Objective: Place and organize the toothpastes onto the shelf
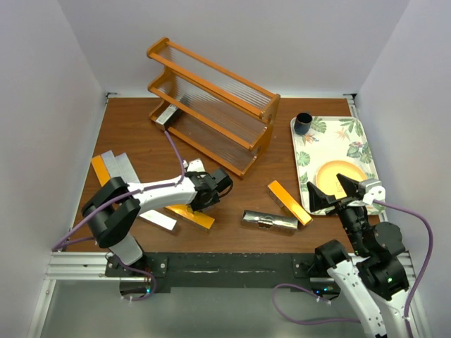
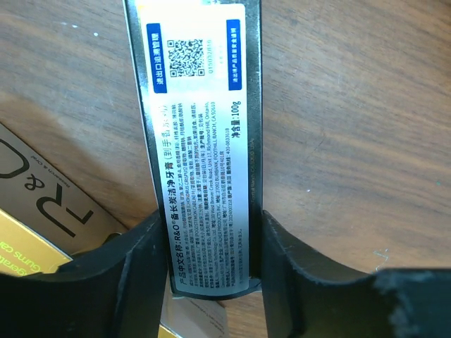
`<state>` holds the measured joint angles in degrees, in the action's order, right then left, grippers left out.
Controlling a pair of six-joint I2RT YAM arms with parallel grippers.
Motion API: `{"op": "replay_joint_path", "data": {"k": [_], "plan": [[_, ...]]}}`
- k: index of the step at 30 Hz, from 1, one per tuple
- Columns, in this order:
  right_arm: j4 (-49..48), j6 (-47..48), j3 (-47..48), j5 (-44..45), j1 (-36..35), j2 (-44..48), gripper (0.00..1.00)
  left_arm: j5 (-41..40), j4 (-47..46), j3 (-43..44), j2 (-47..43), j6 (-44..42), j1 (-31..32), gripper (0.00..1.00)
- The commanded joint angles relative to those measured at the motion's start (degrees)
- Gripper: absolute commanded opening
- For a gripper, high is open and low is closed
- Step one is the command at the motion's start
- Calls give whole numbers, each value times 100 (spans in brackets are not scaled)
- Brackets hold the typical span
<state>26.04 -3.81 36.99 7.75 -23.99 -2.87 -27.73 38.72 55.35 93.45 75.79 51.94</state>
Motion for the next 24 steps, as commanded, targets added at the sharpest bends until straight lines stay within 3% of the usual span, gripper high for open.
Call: {"op": "replay_joint_path", "data": {"k": [1, 6, 12, 17, 24], "plan": [[-170, 65, -25, -80, -9, -38, 99, -303, -22, 28, 16, -90, 9, 44], [-178, 65, -25, -89, -9, -38, 99, -444, -22, 72, -177, -459, 18, 36], [-196, 65, -34, -89, -9, -47, 99, -786, 206, 168, -520, -1231, 0, 37], [-196, 56, -34, -89, -18, -20, 99, -875, -284, 169, -967, -2917, -227, 38], [-170, 56, -25, -80, -9, 6, 99, 232, -1410, -16, -1514, -5509, -1265, 37]]}}
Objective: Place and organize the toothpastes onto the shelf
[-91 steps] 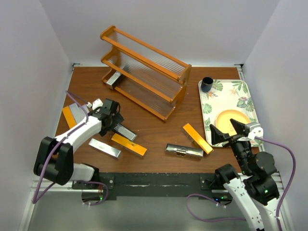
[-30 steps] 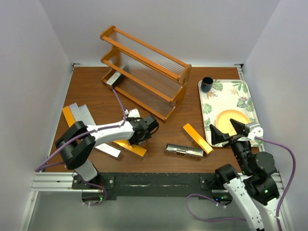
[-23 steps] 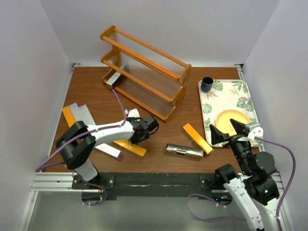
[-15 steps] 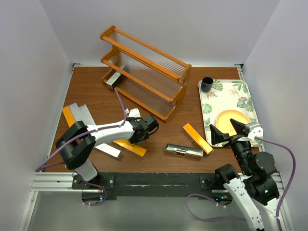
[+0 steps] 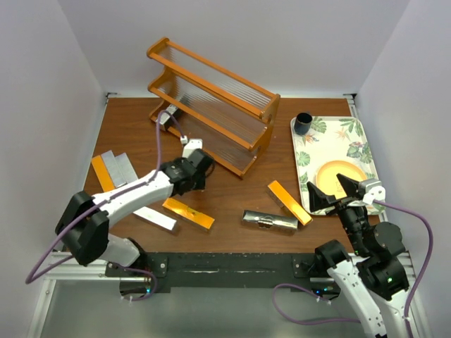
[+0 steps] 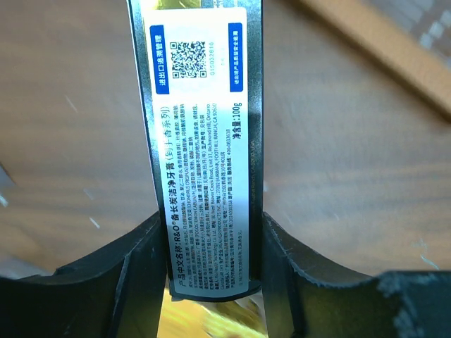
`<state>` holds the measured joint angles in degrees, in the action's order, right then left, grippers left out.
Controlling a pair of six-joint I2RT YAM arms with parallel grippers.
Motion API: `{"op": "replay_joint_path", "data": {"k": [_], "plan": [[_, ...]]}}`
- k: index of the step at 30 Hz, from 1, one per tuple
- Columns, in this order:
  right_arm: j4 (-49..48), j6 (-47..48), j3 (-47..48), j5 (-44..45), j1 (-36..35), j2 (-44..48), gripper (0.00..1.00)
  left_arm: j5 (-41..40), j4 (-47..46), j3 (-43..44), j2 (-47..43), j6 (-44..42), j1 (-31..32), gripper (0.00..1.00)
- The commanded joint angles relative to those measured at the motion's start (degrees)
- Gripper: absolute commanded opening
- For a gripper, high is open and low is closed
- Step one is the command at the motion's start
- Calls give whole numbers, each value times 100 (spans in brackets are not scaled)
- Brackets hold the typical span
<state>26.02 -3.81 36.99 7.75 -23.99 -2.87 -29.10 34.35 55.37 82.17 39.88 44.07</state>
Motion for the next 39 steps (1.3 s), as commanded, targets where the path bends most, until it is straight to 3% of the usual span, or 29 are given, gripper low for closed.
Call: {"op": "replay_joint_path", "data": {"k": [1, 6, 12, 20, 31, 39], "plan": [[-167, 65, -25, -72, -9, 15, 99, 422, -1052, 8, -386, -2140, -557, 37], [-168, 56, -25, -89, -1, 15, 99, 1142, -1404, 377, -61, -3449, -1023, 37], [-167, 65, -25, -89, -9, 15, 99, 1749, -1466, 808, 378, -4222, -1524, 37], [-167, 65, -25, -89, -9, 15, 98, 2303, -1448, 1423, 1081, -4813, -2113, 37], [-141, 65, -25, -72, -9, -29, 99, 3297, -2414, 1538, 1635, -5446, -2754, 38], [-115, 56, -17, -37, -9, -55, 99, 3780, -2582, 1959, 2118, -5763, -2992, 39]]}}
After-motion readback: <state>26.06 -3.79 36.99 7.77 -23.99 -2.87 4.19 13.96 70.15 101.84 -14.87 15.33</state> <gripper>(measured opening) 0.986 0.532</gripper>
